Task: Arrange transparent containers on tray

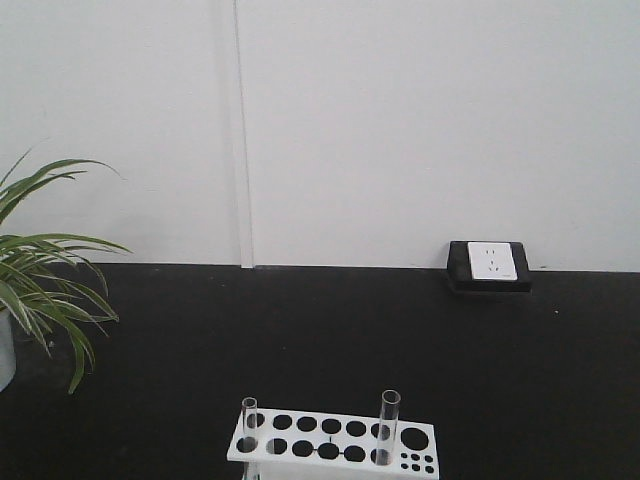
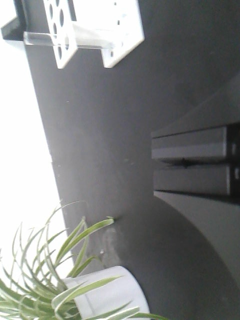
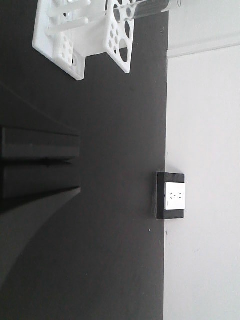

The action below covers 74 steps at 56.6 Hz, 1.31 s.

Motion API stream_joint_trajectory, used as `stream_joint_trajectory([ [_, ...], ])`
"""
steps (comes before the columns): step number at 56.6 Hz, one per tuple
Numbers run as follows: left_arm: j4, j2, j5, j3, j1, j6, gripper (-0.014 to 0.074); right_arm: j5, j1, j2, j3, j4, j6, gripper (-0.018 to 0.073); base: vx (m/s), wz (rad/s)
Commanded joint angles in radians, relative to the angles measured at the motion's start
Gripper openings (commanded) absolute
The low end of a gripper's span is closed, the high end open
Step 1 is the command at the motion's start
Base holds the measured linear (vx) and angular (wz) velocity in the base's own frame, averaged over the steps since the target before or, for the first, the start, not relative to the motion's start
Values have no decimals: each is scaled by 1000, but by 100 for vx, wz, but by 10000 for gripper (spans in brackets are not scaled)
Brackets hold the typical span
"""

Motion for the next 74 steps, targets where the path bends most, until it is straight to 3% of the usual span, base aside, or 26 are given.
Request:
stream_joint_trajectory([
  [1,3,-23,-121,31,2,0,-7,-92,-3,-8,8,-6,-11,-11,0,0],
  [8,8,-23,-137,29,2,0,-7,-110,-3,-8,8,-6,-9,-11,0,0],
  [19,10,-23,-295,29,2,-12,-7,-273,-3,-8,7,-1,-5,-11,0,0],
  [26,-52,-23,-407,22,1,-140,-7,-332,-3,-7,-47,-1,0,-11,0,0],
  [30,-59,-22,-388,-22,1,-188,-7,-328,-3,0,-124,-3,-6,-11,0,0],
  [36,-56,5,-356,-128,1,-171,-7,-322,-3,59,-257,-3,-11,-11,0,0],
  [44,-34,174,-356,-335,1,-123,-7,-317,-3,259,-487,-7,-18,-11,0,0],
  [57,3,579,-375,-659,1,-123,-7,-342,-3,644,-780,-7,-21,-11,0,0],
  [74,15,906,-493,-840,1,-123,-3,-381,-3,893,-854,-1,40,-9,0,0],
])
